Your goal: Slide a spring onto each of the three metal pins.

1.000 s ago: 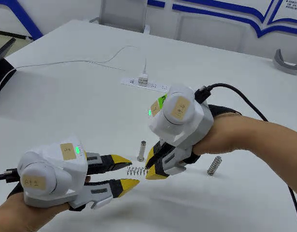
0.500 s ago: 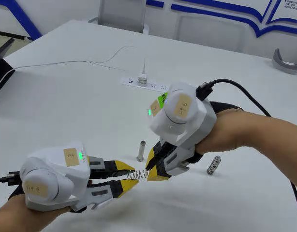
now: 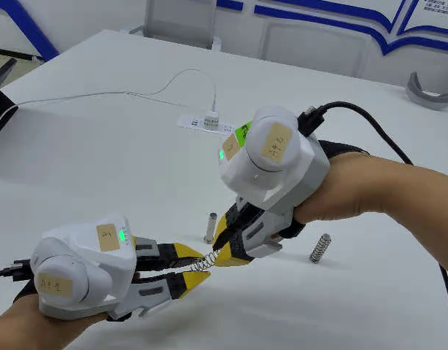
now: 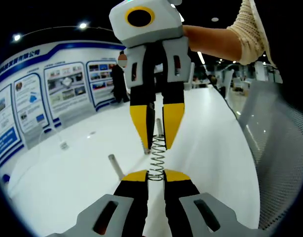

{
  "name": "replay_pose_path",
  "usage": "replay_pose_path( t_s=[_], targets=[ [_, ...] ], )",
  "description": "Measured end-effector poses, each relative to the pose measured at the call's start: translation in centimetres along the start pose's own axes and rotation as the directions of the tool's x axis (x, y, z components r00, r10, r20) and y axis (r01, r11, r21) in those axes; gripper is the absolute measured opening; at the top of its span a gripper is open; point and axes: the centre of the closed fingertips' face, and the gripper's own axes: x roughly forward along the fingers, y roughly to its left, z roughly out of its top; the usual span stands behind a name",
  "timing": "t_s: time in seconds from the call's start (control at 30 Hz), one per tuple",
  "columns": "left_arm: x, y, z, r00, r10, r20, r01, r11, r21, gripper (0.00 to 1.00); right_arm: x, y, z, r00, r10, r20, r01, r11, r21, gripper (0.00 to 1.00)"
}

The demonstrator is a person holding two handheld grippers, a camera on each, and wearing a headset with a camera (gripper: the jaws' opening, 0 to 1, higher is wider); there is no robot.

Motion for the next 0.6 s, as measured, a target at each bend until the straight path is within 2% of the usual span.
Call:
replay_pose_path(
  t_s=[0.6],
  targets=[
    [0.0, 0.2, 0.2, 0.9999, 0.010, 0.008, -0.010, 1.000, -0.006, 0.11, -0.2, 0.0, 1.7, 0.9996, -0.015, 0.022, 0.015, 1.000, -0.020, 0.11]
  ],
)
